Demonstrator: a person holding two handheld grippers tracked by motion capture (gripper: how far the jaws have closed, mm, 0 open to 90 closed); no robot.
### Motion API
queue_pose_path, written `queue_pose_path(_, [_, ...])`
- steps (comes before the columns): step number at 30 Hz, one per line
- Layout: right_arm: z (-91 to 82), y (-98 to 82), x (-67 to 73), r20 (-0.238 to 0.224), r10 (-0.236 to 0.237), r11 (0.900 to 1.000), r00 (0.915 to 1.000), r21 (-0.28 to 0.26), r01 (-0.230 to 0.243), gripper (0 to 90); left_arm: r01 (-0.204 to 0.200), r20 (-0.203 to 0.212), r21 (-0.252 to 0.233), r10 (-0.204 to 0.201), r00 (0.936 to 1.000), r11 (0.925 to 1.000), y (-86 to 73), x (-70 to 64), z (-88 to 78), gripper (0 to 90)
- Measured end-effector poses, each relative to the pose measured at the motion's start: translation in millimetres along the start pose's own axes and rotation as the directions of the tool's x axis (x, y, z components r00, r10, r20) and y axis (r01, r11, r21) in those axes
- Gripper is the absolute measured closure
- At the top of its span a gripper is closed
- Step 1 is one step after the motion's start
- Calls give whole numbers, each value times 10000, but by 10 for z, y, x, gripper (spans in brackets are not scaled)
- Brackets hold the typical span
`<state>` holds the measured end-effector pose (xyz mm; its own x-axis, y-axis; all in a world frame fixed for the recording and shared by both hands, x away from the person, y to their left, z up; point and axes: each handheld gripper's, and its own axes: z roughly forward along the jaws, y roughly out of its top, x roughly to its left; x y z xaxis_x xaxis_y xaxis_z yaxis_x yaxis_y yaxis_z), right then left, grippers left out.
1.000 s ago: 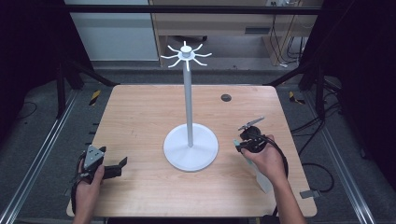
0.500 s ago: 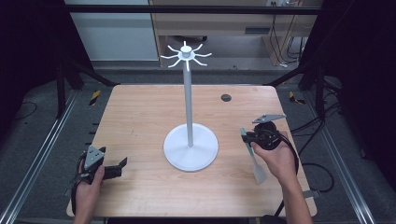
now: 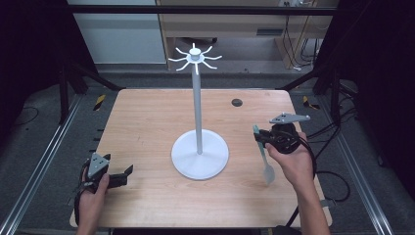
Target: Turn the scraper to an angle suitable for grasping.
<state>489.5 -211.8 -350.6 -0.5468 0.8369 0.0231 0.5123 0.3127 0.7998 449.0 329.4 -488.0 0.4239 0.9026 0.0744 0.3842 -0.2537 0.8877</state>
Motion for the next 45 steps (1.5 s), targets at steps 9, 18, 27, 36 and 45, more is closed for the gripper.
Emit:
queue_pose_path(9, [-167, 200, 79, 109, -160, 9959, 9998, -892, 169, 743, 33, -13, -29, -33, 10000, 10000, 0, 0, -2, 30])
queue_pose_path(18, [-230, 309, 161, 12, -413, 9867, 9991, -1570, 410, 743, 65, -2, -50, -65, 10000, 10000, 0, 5, -11, 30])
queue_pose_path(27, [-319, 466, 285, -6, -653, 9723, 9979, -2248, 634, 743, 255, 77, -163, -254, 9996, 9995, -5, 19, -30, 30])
queue_pose_path(36, [-409, 646, 318, 2, -739, 9588, 9973, -2751, 711, 743, 270, 153, -117, -268, 9995, 9996, -1, 24, 5, 30])
queue_pose_path(45, [-464, 800, 372, -82, -821, 9482, 9966, -3084, 756, 743, 364, 202, -204, -360, 9991, 9991, -4, 24, -19, 30])
